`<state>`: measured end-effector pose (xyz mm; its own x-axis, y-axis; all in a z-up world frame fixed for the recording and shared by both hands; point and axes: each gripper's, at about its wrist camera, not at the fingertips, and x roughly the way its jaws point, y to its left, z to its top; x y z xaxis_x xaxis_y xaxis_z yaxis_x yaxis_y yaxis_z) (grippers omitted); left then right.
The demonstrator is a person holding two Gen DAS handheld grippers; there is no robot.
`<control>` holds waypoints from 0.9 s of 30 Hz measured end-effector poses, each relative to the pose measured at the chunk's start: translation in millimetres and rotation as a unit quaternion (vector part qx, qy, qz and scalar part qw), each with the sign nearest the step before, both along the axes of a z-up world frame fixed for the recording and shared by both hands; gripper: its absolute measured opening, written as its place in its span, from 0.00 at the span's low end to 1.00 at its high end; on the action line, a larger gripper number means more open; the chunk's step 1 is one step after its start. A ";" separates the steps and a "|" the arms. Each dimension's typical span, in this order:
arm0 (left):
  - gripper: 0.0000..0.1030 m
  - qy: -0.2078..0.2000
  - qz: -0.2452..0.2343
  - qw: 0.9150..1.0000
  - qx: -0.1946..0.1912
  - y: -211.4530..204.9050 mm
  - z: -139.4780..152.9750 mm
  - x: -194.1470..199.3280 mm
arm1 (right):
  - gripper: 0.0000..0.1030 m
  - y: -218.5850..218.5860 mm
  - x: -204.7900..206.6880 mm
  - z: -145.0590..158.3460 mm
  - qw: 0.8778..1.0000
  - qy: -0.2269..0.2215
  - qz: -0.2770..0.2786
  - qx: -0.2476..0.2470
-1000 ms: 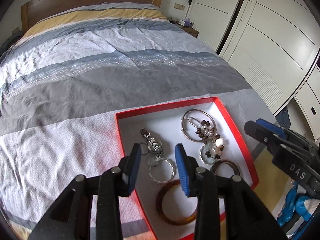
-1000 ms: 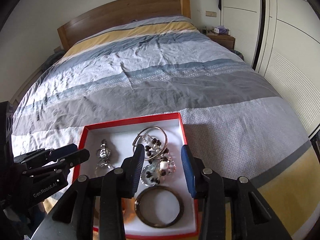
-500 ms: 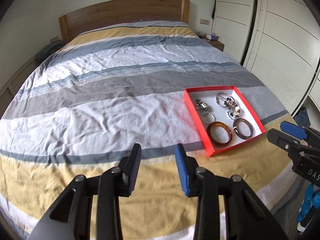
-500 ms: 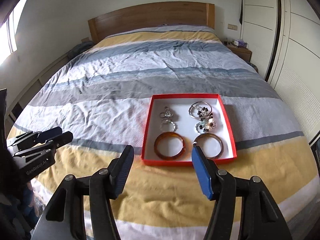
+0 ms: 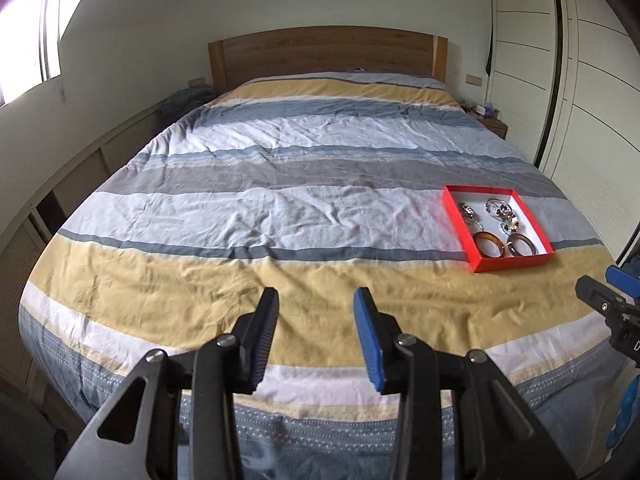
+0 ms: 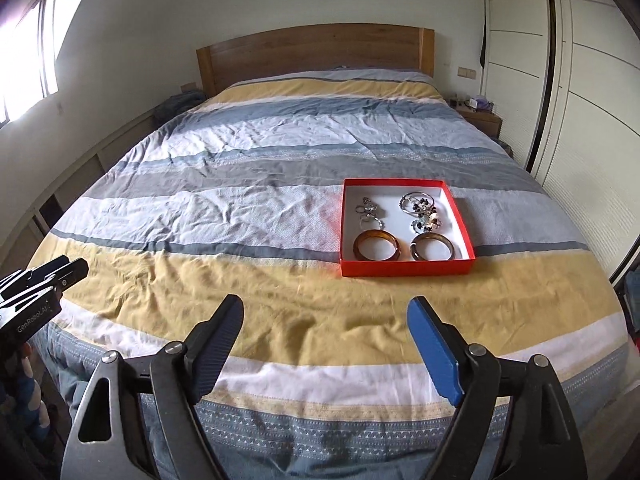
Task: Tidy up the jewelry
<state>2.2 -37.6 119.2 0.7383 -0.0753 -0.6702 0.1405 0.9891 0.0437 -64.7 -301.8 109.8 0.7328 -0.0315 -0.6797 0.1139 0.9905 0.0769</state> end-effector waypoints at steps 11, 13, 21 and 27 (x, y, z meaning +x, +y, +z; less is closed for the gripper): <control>0.37 -0.047 0.001 0.999 -0.009 17.4 20.2 -55.2 | 0.87 15.3 -42.1 14.8 1.000 -0.020 0.002 -0.020; 0.37 -0.051 0.000 0.999 -0.012 19.4 22.3 -61.5 | 0.87 17.0 -48.0 16.5 0.999 -0.023 0.002 -0.024; 0.37 -0.074 0.004 0.997 -0.021 29.1 32.3 -81.9 | 0.98 22.7 -68.2 25.1 0.999 -0.038 0.001 -0.038; 0.37 -0.086 0.002 0.996 -0.023 32.7 37.7 -94.1 | 1.00 25.9 -80.1 31.3 0.998 -0.048 0.003 -0.047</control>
<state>-91.9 -4.9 156.8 0.8424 -0.1003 -0.5294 0.1309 0.9912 0.0206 -144.8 -275.9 141.1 0.7951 -0.0869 -0.6002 0.1042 0.9945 -0.0059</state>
